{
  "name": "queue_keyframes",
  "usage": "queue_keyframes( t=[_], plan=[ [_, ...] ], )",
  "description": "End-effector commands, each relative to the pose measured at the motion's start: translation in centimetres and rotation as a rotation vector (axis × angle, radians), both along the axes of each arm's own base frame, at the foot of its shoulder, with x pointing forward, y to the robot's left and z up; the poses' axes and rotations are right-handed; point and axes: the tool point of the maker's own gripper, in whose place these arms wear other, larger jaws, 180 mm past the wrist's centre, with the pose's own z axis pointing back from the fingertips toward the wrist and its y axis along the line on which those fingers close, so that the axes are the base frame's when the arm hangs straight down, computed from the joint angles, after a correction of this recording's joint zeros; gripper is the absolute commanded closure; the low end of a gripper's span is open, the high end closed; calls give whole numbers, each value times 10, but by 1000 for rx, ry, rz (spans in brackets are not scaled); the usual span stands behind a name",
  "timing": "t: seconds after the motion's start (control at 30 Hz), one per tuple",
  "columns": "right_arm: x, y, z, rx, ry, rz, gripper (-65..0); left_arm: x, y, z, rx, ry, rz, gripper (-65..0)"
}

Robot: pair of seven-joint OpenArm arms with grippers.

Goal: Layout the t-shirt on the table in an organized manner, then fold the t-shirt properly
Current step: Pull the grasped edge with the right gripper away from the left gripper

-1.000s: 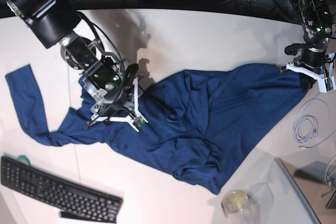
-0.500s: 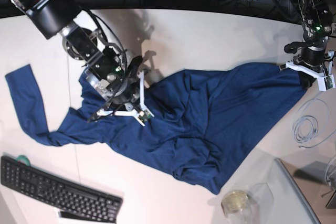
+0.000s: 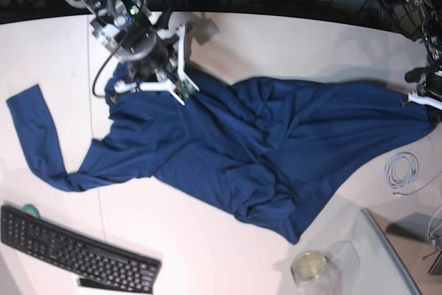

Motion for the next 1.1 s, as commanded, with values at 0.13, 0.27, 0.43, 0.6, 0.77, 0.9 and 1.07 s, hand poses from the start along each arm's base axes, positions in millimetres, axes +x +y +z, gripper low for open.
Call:
queue_keyframes(
  t=[0.13,0.27,0.43,0.6,0.77,0.9,1.07],
  plan=[
    [-42,-14,-19,-28,86,8,-6,3,3,10,26,-25,-9,0],
    [-58,-36,-36,-44,161,-74,-15,-2,7,-2,9,1,6,0],
    [-57,-71,-51,36,280,-265,-90,-4,8,-5,7,11,10,0],
    [-52,-81,-22,101,239,-313,-341,-8,8,-7,9,21,8,0],
    [-18,-129,-9,110,143,-522,-335,-8,8,-8,9,22,10,0],
    [7,-151,-33,62,167,-556,-81,-9,7,-10,3,24,10,0],
    [14,-160,-66,31,253,-494,-17,-9,2,-14,-13,21,15,0]
  ],
)
